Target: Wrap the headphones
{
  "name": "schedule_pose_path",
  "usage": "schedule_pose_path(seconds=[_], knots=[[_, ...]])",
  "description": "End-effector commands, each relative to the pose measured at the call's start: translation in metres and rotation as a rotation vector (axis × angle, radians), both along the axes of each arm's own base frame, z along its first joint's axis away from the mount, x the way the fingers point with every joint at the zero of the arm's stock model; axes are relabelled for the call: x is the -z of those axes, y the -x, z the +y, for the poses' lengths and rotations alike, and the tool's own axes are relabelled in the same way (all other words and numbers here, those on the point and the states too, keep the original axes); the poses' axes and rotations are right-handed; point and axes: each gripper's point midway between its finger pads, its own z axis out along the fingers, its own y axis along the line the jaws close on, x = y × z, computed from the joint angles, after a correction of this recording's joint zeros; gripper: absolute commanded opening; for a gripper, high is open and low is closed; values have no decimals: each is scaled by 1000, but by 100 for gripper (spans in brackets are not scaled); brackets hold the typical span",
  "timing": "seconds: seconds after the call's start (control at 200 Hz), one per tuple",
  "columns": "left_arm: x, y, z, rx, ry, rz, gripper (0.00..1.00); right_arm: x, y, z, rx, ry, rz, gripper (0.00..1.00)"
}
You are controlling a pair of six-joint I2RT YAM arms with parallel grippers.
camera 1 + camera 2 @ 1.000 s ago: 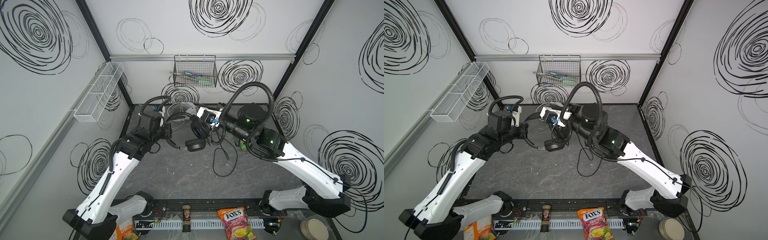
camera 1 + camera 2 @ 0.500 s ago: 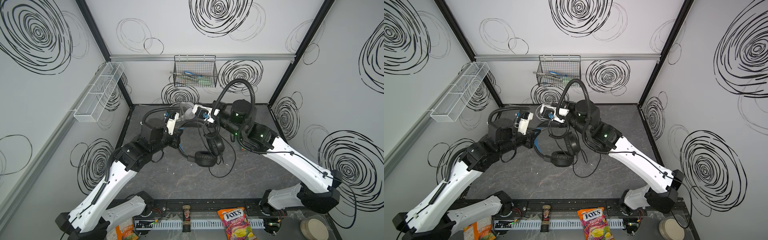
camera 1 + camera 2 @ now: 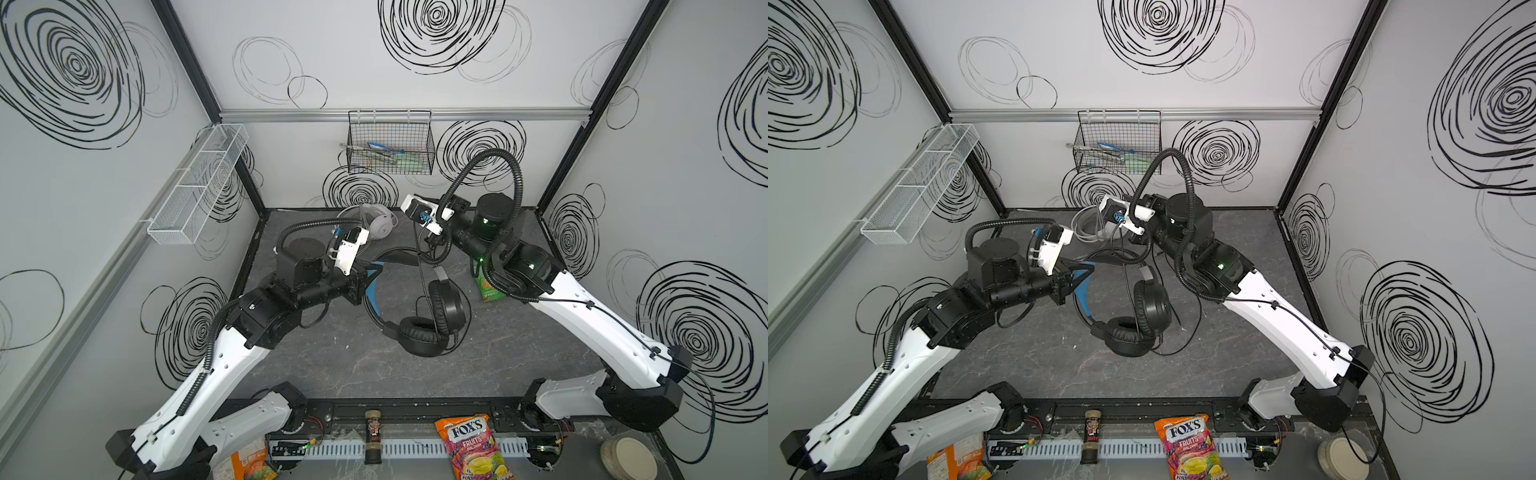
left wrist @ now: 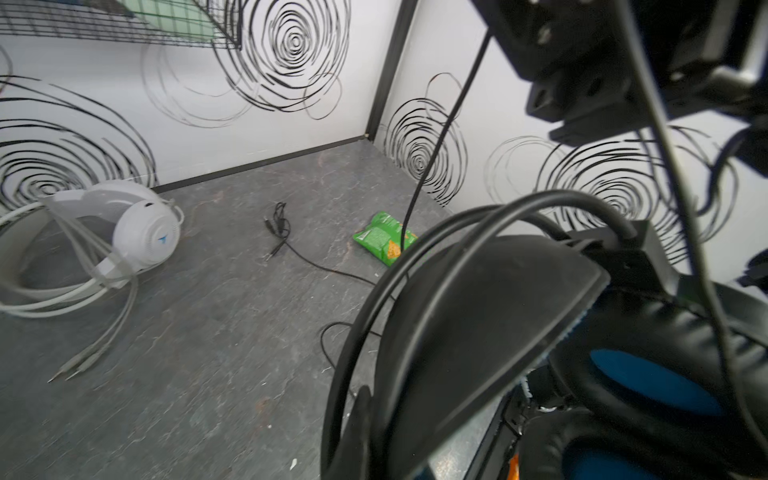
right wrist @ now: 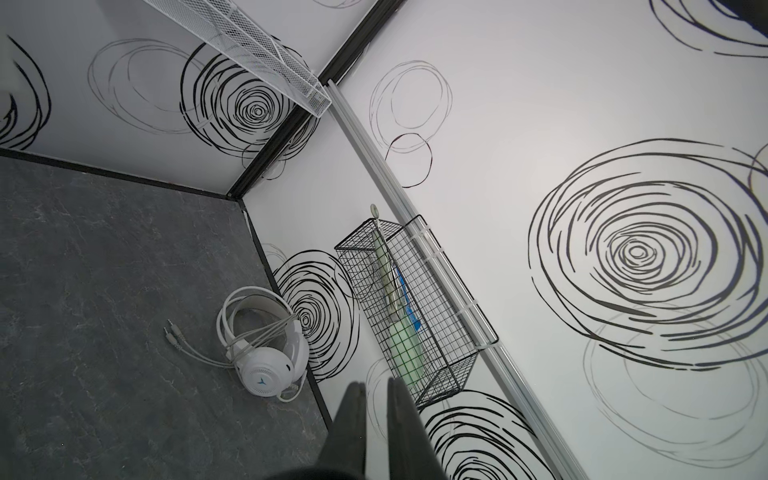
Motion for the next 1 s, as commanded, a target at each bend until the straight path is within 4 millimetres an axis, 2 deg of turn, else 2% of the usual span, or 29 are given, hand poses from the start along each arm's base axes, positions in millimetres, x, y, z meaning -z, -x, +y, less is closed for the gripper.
schedule_pose_path(seconds=[0.0,0.18,0.35,0.495,0.846,0.996], knots=[[-55,19,-15,117,193,-98,0,-27,7,-11,-16,-110,-24,21],[-83,32,-18,170,280,-117,0,-35,9,-20,-39,-197,-9,28],[-114,41,-17,196,330,-151,0,-39,6,-32,-64,-295,33,29],[-135,47,-15,204,352,-184,0,-33,2,-38,-83,-369,73,30],[-162,55,-13,218,411,-213,0,-14,-1,-39,-122,-484,149,30],[-175,57,-11,218,430,-233,0,-4,-9,-44,-106,-522,188,24]])
